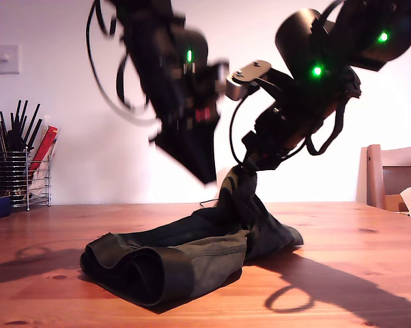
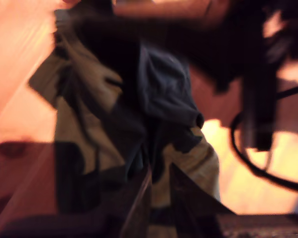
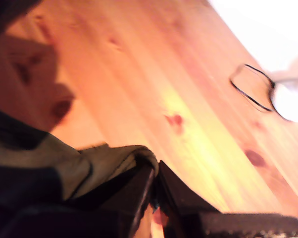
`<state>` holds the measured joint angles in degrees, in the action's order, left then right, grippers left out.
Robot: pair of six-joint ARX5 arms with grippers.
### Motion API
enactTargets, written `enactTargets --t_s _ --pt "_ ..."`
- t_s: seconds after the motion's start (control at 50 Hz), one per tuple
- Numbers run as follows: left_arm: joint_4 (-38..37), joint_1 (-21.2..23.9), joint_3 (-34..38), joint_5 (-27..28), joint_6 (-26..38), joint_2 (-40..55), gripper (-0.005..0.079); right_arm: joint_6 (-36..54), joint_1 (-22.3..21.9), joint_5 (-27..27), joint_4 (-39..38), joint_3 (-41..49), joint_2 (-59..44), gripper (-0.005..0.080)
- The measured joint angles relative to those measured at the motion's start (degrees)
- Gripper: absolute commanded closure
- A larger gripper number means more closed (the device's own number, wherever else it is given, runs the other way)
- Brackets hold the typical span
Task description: Fold the underwear in front of you. After folding it, place it to the right side.
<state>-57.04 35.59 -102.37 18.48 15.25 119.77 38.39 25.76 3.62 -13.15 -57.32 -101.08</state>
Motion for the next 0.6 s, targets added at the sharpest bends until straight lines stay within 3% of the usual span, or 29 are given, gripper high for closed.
enactTargets --t_s 0.24,0.38,0.6 --pt "10.8 0.0 11.3 -1.0 -0.2 0.0 0.0674 -2.6 -1.9 -1.2 -3.9 0.0 -2.2 0.0763" --pt "17.2 0.0 11.9 -6.1 -0.5 0.0 0.0676 -3.2 -2.1 -1.1 -3.7 0.0 -2.9 0.0761" --pt "19.9 -0.1 11.8 -5.4 -1.4 0.0 0.0687 -6.3 -2.1 -1.1 -5.3 0.0 -3.0 0.0697"
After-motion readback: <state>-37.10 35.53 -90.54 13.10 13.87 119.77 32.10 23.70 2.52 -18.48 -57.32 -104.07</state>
